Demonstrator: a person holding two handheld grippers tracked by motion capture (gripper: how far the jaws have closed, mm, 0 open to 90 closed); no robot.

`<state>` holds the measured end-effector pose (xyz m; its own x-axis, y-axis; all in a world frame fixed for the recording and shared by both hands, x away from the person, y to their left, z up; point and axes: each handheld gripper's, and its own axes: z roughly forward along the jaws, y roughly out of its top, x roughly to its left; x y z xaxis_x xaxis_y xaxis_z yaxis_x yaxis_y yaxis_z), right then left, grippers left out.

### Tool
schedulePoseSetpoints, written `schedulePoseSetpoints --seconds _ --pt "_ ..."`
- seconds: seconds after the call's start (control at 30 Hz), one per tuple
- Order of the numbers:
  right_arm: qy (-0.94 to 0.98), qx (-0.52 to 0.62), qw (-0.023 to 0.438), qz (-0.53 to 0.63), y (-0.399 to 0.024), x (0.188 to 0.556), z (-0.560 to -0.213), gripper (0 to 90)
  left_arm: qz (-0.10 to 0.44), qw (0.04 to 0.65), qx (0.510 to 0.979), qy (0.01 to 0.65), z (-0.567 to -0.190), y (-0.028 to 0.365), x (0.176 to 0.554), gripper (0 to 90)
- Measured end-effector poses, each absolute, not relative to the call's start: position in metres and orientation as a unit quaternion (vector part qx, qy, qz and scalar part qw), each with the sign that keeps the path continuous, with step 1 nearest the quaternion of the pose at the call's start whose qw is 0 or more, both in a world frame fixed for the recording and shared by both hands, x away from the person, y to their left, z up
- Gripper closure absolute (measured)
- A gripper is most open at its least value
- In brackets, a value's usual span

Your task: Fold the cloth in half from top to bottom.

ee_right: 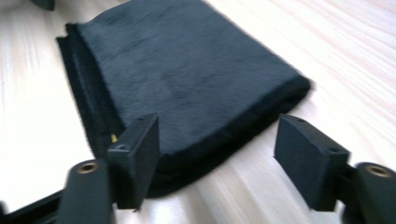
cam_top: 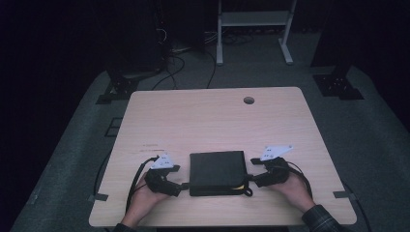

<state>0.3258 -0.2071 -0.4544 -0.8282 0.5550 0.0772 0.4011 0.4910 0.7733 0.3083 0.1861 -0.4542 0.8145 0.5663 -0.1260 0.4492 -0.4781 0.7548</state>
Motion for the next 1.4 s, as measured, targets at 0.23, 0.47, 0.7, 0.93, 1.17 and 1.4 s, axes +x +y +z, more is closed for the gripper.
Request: schedulePoseSetpoints --seconds 0.23,0.47,0.7,0.93,1.17,1.4 --pt "0.835 0.331 0.106 0.427 -0.231 0.328 -0.451 12.9 0.096 0.416 0.845 0.322 -0.449 0.204 0.307 2.2" --pt "0.82 0.36 0.149 0.419 -0.257 0.323 -0.454 8.4 0.133 0.411 0.837 0.336 -0.451 0.229 0.298 0.6" --pt "0.808 0.394 0.157 0.41 -0.281 0.318 -0.463 1.6 0.155 0.384 0.837 0.357 -0.46 0.253 0.29 0.6" --pt "0.806 0.42 0.173 0.38 -0.297 0.313 -0.474 1.6 0.158 0.338 0.853 0.366 -0.471 0.263 0.287 0.5" --pt "0.809 0.43 0.184 0.357 -0.304 0.31 -0.484 1.6 0.151 0.33 0.856 0.367 -0.479 0.266 0.288 0.0" --pt "0.809 0.441 0.184 0.343 -0.306 0.311 -0.488 1.6 0.156 0.354 0.852 0.354 -0.483 0.269 0.288 0.0"
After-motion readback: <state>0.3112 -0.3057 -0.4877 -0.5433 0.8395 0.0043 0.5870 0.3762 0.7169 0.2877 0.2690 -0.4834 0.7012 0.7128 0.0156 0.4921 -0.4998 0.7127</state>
